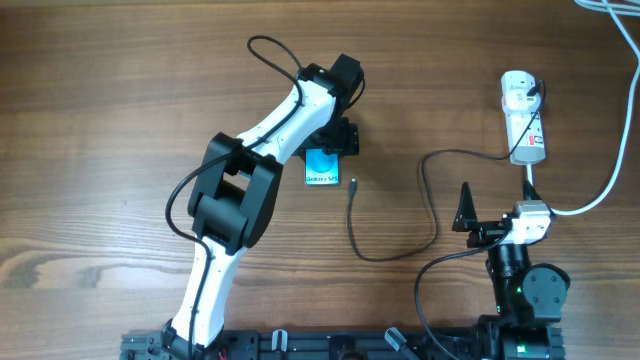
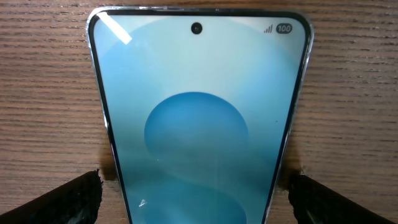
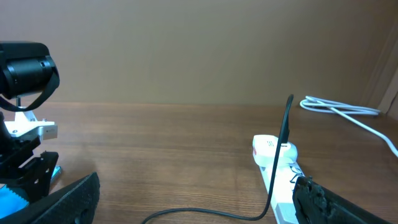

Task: Plug charger to phone and switch on socket
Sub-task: 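Lower the left gripper onto the phone's top edge, then close the left gripper on the phone's top end, then lift the phone with the left gripper and hold it upright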

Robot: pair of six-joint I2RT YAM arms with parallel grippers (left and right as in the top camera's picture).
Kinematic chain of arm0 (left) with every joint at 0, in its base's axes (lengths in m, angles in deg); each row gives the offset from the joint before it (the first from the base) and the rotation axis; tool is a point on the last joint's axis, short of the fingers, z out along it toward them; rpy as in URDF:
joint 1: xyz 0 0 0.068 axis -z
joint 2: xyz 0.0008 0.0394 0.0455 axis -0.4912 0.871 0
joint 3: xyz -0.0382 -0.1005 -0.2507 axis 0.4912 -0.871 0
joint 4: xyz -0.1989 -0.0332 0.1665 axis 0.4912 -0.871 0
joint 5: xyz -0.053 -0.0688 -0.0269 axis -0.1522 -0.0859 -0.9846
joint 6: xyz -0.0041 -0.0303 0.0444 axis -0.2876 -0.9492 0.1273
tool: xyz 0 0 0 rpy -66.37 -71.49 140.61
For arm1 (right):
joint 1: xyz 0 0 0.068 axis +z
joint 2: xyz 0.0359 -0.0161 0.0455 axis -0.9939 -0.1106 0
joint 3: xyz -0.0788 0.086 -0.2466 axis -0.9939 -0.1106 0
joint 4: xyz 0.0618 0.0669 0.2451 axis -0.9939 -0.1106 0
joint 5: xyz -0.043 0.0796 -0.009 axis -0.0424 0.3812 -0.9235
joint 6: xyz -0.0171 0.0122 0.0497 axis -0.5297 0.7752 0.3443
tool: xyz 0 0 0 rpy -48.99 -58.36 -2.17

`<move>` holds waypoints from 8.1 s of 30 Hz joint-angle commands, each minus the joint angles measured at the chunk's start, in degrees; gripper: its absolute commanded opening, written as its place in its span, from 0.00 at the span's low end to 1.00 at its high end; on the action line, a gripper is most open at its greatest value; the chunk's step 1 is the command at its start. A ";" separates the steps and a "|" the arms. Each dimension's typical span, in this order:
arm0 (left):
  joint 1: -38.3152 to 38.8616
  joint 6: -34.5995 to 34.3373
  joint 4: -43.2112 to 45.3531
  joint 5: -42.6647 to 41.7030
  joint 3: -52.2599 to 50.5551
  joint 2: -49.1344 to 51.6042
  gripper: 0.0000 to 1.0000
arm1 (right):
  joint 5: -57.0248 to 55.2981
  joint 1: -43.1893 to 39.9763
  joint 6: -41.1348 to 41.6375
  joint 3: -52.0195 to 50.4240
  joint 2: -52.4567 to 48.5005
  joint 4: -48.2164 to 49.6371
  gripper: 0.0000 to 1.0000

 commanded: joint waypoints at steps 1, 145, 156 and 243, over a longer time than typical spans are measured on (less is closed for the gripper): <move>0.02 0.90 0.31 0.74 0.68 1.20 1.00 | -0.94 -0.13 -0.68 -0.07 0.26 0.20 1.00; -1.57 2.40 1.36 -4.17 -0.72 1.14 0.78 | -0.94 -0.13 -0.68 -0.07 0.26 0.20 1.00; -1.57 2.38 1.38 -4.22 -0.70 -1.51 0.75 | -0.94 -0.13 -0.68 -0.07 0.26 0.20 1.00; -20.87 -3.96 -2.36 -92.04 -0.70 -20.96 0.71 | -0.94 -0.13 -0.68 -0.07 0.26 0.20 1.00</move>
